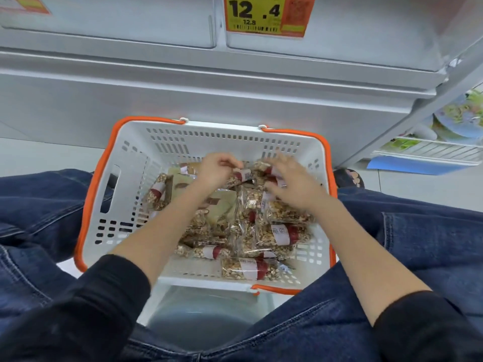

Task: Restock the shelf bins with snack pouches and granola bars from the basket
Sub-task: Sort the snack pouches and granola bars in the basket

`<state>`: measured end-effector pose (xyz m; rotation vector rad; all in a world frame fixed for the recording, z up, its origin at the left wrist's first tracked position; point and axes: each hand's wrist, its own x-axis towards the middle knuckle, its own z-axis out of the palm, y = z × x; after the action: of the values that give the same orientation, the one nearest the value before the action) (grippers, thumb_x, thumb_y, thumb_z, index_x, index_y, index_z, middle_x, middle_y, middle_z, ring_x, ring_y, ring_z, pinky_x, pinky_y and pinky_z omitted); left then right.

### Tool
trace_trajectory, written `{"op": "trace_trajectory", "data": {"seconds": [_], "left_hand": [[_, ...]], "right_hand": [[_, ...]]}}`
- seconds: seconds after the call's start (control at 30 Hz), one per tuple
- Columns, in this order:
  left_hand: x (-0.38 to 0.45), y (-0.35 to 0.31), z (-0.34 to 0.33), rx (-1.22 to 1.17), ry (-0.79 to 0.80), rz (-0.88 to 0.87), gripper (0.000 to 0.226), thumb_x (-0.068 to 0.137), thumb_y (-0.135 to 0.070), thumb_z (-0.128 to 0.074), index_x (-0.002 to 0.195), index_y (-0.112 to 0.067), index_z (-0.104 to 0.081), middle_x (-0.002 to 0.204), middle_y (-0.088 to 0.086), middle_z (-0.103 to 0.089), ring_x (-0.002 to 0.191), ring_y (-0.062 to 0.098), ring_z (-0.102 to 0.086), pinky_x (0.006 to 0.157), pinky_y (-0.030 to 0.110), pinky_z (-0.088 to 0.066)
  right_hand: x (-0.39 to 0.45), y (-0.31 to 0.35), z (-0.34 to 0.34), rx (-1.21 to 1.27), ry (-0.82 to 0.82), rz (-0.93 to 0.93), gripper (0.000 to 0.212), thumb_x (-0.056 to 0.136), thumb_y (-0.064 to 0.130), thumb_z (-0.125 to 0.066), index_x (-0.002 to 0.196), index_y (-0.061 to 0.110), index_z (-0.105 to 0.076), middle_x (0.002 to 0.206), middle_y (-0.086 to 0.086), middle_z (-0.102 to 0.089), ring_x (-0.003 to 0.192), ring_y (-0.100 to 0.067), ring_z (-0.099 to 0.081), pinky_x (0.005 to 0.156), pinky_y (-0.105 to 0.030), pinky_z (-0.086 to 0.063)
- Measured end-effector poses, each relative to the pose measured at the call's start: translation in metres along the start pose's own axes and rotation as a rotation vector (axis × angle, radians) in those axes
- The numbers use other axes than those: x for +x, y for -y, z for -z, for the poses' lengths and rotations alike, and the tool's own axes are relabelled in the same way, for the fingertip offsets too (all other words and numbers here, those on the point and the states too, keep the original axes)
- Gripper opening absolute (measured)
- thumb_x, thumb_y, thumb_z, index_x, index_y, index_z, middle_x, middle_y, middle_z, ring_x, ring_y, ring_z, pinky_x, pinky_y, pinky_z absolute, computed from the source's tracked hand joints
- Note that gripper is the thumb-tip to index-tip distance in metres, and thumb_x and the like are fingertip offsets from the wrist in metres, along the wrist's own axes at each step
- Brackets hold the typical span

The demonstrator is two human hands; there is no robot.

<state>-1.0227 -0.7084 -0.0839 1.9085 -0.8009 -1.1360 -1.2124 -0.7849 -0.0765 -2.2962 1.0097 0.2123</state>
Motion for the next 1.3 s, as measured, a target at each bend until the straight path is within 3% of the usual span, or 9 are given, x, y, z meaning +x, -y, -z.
{"op": "trace_trajectory", "data": {"seconds": [0.1,0.17,0.27,0.4,0.6,0.73,1.0,1.17,1.3], "left_hand": [[-0.012,0.037,0.051,0.137,-0.021,0.083,0.022,0.084,0.012,-0.056,0.095,-0.004,-0.065,0.098,-0.001,-0.062,0.083,0.020,-0.065,0.065,0.027,-0.057],[-0.018,0.075,0.088,0.524,0.081,0.071,0.044,0.075,0.004,-0.072,0.116,-0.007,-0.058,0.116,0.006,-0.058,0.100,0.025,-0.060,0.076,0.027,-0.052],[-0.020,0.129,0.120,0.797,0.203,0.161,0.106,0.059,-0.018,-0.088,0.145,-0.011,-0.027,0.149,0.015,-0.025,0.136,0.033,-0.028,0.107,0.038,-0.032],[-0.023,0.165,0.122,0.807,0.200,0.212,0.137,0.053,-0.028,-0.091,0.151,-0.024,0.005,0.156,0.012,0.005,0.143,0.035,-0.005,0.114,0.047,-0.020],[-0.009,0.184,0.128,0.777,0.211,0.278,0.140,0.056,-0.041,-0.088,0.149,-0.016,0.014,0.151,0.022,-0.024,0.138,0.041,-0.023,0.111,0.048,-0.026],[-0.001,0.190,0.128,0.678,0.173,0.299,0.099,0.075,-0.057,-0.065,0.147,-0.008,-0.017,0.144,0.020,-0.039,0.131,0.038,-0.037,0.105,0.045,-0.034],[0.002,0.198,0.127,0.681,0.190,0.292,0.033,0.074,0.001,-0.061,0.103,-0.008,-0.049,0.120,0.018,-0.045,0.112,0.033,-0.045,0.077,0.028,-0.036],[-0.002,0.182,0.107,0.361,-0.020,0.396,0.048,0.071,-0.011,-0.078,0.101,-0.007,-0.040,0.091,0.003,-0.046,0.089,0.022,-0.046,0.059,0.025,-0.035],[0.005,0.174,0.099,0.178,-0.084,0.553,0.090,0.069,-0.024,-0.084,0.134,0.001,-0.028,0.124,0.012,-0.047,0.118,0.028,-0.046,0.098,0.036,-0.040]], "right_hand": [[0.003,0.002,-0.034,-0.114,0.439,-0.020,0.058,0.096,0.061,-0.024,0.149,0.040,-0.014,0.160,0.006,0.006,0.148,-0.021,0.002,0.117,-0.053,-0.006],[0.008,0.003,-0.037,-0.098,0.514,-0.075,0.059,0.095,0.063,-0.023,0.149,0.042,-0.014,0.160,0.006,0.006,0.148,-0.020,0.002,0.117,-0.053,-0.002],[0.019,0.018,-0.031,-0.094,0.365,-0.028,0.064,0.094,0.062,-0.034,0.150,0.031,-0.023,0.159,-0.001,-0.015,0.147,-0.022,-0.012,0.117,-0.049,-0.015],[0.031,0.071,-0.043,-0.013,0.153,0.188,0.069,0.088,0.051,-0.056,0.145,0.019,-0.034,0.148,-0.005,-0.039,0.134,-0.022,-0.037,0.110,-0.039,-0.035],[0.049,0.125,-0.128,-0.099,0.398,0.221,0.093,0.077,0.046,-0.073,0.149,0.018,-0.021,0.152,-0.007,-0.031,0.135,-0.027,-0.034,0.109,-0.046,-0.034],[0.051,0.126,-0.169,-0.187,0.471,0.125,0.110,0.072,0.049,-0.076,0.152,0.017,-0.007,0.154,-0.006,-0.018,0.140,-0.027,-0.015,0.113,-0.048,-0.023],[0.048,0.113,-0.181,-0.190,0.662,-0.126,0.093,0.074,0.051,-0.073,0.143,0.008,-0.027,0.141,-0.015,-0.037,0.129,-0.033,-0.034,0.105,-0.045,-0.035],[0.052,0.109,-0.186,0.172,0.679,-0.308,0.113,0.064,0.054,-0.080,0.148,0.014,-0.016,0.146,-0.006,-0.040,0.129,-0.028,-0.044,0.102,-0.038,-0.043],[0.054,0.109,-0.187,0.229,0.764,-0.339,0.110,0.054,0.065,-0.080,0.142,0.017,-0.036,0.137,0.000,-0.050,0.120,-0.022,-0.051,0.100,-0.036,-0.045]]}}
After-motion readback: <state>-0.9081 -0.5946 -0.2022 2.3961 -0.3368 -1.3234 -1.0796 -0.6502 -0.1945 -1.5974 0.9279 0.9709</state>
